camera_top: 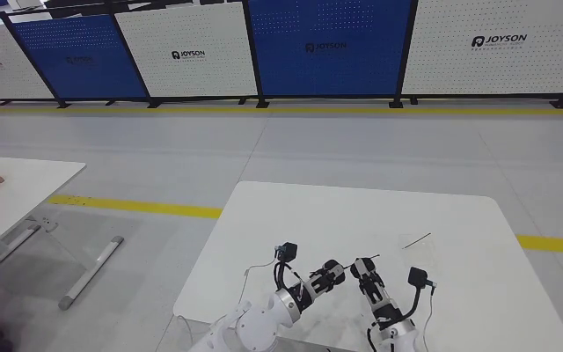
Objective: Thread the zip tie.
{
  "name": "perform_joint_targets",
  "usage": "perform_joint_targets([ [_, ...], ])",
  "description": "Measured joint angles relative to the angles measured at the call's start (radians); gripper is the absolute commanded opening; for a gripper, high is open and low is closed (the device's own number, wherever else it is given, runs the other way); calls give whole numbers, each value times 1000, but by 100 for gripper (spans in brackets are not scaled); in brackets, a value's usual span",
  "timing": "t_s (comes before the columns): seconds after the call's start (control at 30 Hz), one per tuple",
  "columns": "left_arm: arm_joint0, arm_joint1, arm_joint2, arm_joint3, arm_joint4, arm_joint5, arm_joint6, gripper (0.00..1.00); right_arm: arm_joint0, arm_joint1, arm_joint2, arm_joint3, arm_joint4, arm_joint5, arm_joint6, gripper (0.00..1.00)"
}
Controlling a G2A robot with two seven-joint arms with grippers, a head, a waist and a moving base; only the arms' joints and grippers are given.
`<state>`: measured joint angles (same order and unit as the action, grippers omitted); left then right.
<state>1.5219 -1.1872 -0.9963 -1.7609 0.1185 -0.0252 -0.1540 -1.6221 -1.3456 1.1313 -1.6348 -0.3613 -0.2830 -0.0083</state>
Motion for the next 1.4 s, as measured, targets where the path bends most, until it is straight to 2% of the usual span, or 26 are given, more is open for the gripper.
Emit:
perform_joint_targets([
  [0.03, 0, 0, 0, 0, 0, 1, 0, 0, 0, 0, 0, 0, -1, 0, 0, 15],
  [0.17, -1, -1, 2, 1, 1, 6, 4, 0, 0, 0, -1, 0, -3, 0, -2, 25],
  [0.37, -6, -2, 3, 7, -7, 20, 8, 0, -2, 1, 5, 3, 3, -7, -11, 27],
  [0.47, -8, -3, 3, 8, -11, 27, 11, 0, -6, 2, 11, 3, 6, -14, -13, 20],
  [0.63, -12, -5, 7, 8, -10, 35, 15, 0, -14, 3, 21, -3, 6, -24, -20, 0],
  [0.87, -12, -6, 11, 5, -5, 37, 18, 0, -22, 5, 24, -12, -6, -27, -30, 0],
  [1.23, -2, -3, 9, -12, 9, 18, 7, 0, -23, 6, 17, -21, -25, -22, -11, 0],
  [1.27, -2, -3, 9, -12, 9, 18, 7, 0, -22, 6, 16, -21, -22, -22, -9, 3],
  [1.3, -2, -3, 9, -11, 10, 18, 7, 0, -22, 6, 16, -21, -17, -23, -8, 18],
  [1.4, -3, -3, 9, -4, 5, 21, 10, 0, -22, 6, 18, -21, -5, -29, -2, 34],
])
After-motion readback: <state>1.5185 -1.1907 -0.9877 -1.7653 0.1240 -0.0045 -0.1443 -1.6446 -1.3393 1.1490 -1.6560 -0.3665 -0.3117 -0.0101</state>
